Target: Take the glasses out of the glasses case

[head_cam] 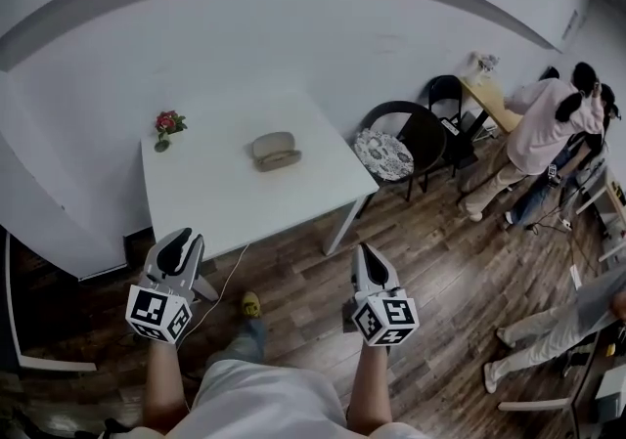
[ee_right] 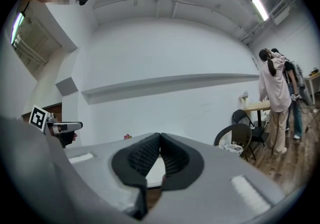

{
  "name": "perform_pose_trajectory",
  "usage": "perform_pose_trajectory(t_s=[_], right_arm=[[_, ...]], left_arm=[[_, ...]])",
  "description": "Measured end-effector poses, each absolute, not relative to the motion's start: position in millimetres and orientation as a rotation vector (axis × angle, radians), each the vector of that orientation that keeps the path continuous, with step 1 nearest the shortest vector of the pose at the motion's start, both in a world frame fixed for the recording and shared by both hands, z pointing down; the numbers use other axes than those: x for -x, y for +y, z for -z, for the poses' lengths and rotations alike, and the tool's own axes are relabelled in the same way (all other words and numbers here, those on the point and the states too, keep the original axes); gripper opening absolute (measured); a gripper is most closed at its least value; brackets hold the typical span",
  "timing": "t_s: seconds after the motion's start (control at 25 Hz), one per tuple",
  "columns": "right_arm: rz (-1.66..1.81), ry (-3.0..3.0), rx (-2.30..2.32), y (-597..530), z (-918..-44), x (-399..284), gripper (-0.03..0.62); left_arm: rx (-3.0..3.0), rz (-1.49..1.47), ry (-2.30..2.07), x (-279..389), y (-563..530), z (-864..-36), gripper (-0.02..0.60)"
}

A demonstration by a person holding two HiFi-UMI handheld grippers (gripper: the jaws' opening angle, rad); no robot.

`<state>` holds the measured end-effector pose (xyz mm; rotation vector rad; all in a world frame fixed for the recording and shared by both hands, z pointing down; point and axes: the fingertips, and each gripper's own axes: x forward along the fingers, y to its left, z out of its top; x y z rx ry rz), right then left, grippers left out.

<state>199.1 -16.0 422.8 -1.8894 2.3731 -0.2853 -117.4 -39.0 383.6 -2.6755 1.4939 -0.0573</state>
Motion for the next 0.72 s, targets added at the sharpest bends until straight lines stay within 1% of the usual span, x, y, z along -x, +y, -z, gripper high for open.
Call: perform_pose_trajectory(t_s=[0.24, 0.72], right_arm=[[0.307, 2.367, 1.939, -83.5, -428.9, -202.7, 0.003], [0.401, 2.326, 2.024, -247.4, -441.8, -191.0, 0.003]], left_arm=[[2.721, 0.090, 1.461, 107.1, -116.6, -390.9, 0.091], [2.822, 0.192, 1.366, 107.4, -293.4, -407.7, 0.091]])
